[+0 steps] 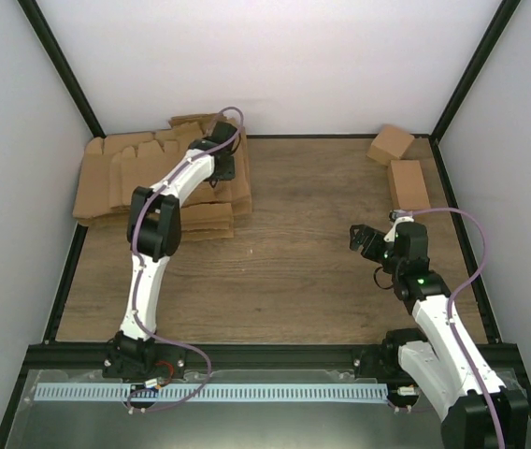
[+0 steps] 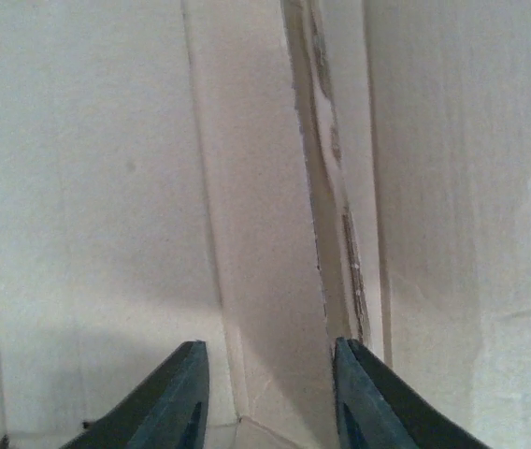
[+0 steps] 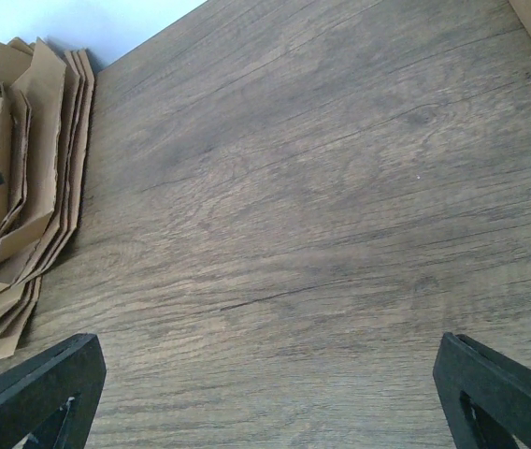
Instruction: Fold the paper box
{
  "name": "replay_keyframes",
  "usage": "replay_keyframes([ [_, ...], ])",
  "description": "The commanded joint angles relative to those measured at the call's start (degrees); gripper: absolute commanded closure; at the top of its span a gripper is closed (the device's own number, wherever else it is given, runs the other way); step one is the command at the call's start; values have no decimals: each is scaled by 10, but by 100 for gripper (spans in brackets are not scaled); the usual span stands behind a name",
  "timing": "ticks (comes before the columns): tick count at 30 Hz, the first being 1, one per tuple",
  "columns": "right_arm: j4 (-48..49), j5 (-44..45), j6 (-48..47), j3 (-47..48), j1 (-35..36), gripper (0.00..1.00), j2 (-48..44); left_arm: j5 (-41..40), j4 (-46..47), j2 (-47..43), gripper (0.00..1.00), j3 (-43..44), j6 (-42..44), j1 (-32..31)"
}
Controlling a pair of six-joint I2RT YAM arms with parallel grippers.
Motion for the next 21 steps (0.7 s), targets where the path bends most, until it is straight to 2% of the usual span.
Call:
replay_keyframes([
  [1, 6, 7, 4, 26, 5, 0, -1, -34, -10, -49, 69, 12, -4, 2],
  [8, 10, 1, 5, 25, 5, 0, 4, -60, -27, -70, 96, 12, -2, 3],
  [21, 11, -4, 2, 38, 5, 0, 12, -61, -48, -178, 96, 12, 15, 2],
])
